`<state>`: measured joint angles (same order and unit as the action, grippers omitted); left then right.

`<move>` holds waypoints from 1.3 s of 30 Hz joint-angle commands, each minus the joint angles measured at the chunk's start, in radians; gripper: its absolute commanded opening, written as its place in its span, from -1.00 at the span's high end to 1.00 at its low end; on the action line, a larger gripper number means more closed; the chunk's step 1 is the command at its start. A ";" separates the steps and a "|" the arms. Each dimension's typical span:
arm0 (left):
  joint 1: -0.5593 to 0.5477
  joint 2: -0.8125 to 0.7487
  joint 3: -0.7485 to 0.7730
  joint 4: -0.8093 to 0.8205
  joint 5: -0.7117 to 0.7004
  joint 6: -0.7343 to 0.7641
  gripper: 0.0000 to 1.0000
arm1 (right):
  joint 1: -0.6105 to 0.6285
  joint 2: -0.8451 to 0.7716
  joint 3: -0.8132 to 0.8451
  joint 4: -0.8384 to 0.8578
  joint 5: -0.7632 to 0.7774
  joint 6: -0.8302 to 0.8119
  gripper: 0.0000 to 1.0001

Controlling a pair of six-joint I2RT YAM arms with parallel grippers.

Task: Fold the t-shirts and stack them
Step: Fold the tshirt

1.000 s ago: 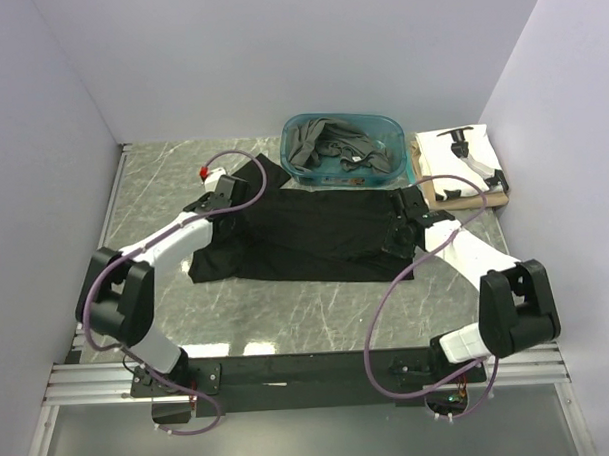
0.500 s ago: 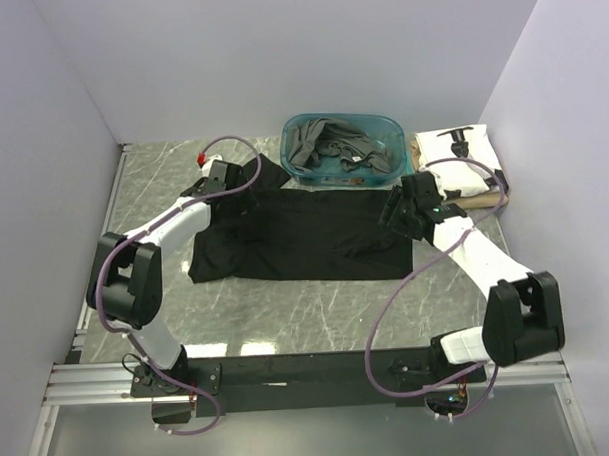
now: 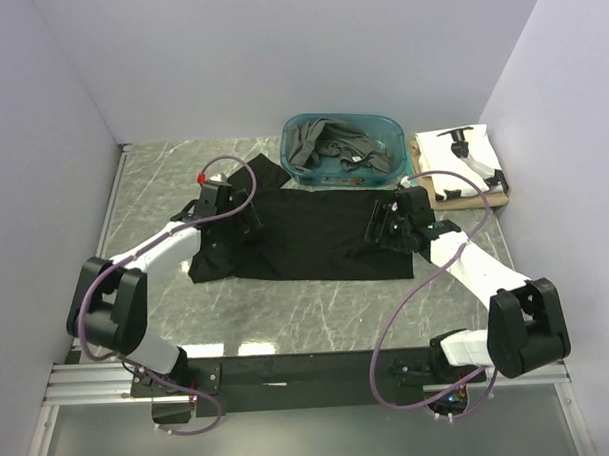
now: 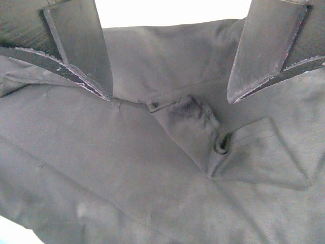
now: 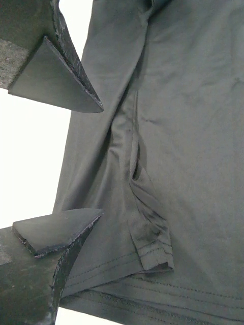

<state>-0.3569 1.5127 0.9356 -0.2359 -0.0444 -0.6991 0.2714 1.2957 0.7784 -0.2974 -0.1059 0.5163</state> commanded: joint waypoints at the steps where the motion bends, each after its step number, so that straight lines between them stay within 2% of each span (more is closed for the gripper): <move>1: -0.004 0.059 0.031 0.064 0.054 -0.020 -0.99 | 0.006 0.022 0.001 0.037 0.026 -0.024 -0.64; 5: -0.005 0.139 0.089 0.060 0.044 -0.020 -0.99 | 0.006 0.034 -0.007 0.014 0.077 -0.006 -0.64; 11: -0.004 0.224 0.178 0.018 -0.050 -0.007 -0.99 | 0.000 0.036 -0.008 0.017 0.098 -0.002 -0.64; 17: 0.001 0.355 0.346 0.020 -0.120 0.032 -0.99 | -0.012 0.057 0.009 0.009 0.100 -0.009 -0.63; 21: 0.003 0.460 0.486 0.004 -0.103 0.058 -0.99 | -0.021 0.037 -0.001 0.001 0.104 -0.015 -0.63; 26: 0.003 0.478 0.583 -0.020 -0.115 0.081 -0.99 | -0.024 0.007 -0.011 -0.005 0.132 -0.021 -0.63; 30: 0.003 0.384 0.520 -0.016 -0.164 0.081 -0.99 | -0.026 -0.015 -0.010 0.009 0.121 -0.036 -0.63; 35: 0.003 0.165 0.275 0.039 -0.170 0.038 -0.99 | -0.009 -0.010 -0.008 0.041 0.080 -0.039 -0.63; 39: 0.003 0.067 0.112 0.064 -0.161 -0.016 -0.99 | 0.021 0.033 0.002 0.050 0.087 -0.035 -0.63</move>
<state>-0.3565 1.6489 1.1294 -0.2195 -0.1925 -0.6689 0.2680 1.3136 0.7765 -0.2893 -0.0189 0.4938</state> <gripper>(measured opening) 0.995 0.816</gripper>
